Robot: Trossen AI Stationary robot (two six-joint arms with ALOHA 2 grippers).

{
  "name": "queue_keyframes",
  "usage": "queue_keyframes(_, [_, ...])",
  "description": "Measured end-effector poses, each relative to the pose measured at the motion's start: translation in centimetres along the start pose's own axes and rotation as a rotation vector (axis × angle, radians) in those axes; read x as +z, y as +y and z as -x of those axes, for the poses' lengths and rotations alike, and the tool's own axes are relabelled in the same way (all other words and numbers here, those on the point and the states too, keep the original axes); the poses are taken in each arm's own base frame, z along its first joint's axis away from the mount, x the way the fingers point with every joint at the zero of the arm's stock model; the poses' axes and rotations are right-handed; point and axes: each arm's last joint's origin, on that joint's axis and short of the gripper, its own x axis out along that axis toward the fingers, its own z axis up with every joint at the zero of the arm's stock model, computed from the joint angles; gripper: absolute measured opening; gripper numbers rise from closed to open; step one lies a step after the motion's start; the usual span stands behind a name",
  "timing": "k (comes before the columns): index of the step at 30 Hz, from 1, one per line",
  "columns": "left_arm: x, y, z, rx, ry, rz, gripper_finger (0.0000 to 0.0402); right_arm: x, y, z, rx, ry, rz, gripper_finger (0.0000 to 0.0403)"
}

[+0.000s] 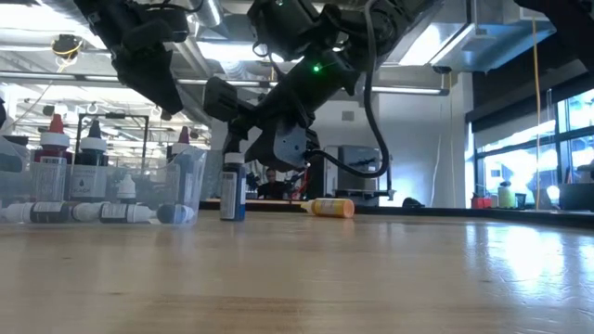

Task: Pick & Place food coloring
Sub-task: Put the large blue food coloring bottle into the transparent bin

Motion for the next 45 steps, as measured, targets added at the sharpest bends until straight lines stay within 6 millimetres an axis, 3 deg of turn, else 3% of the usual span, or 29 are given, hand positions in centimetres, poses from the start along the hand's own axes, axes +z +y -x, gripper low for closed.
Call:
queue_keyframes(11, [0.0,0.0,0.0,0.0,0.0,-0.001,0.0151,0.1,-0.1,0.1,0.0,0.0,0.002,0.0171])
queue_keyframes(24, [0.0,0.0,0.0,0.0,0.0,-0.001,0.0151,-0.2,-0.7,0.3,-0.05,0.024,-0.031,0.029])
queue_keyframes(33, [0.0,0.0,0.0,0.0,0.0,-0.002,0.0152,0.0,-2.1,2.0,-0.05,0.081,-0.084,0.0302])
queue_keyframes(40, [0.0,0.0,0.0,-0.001,0.0,-0.002,0.0149,-2.3,-2.6,6.0,-0.024,0.061,-0.396,0.0302])
queue_keyframes(45, [0.1,-0.1,0.0,-0.025,-0.002,0.004,0.0151,-3.8,-1.4,9.8,0.064,-0.16,-0.844,0.0302])
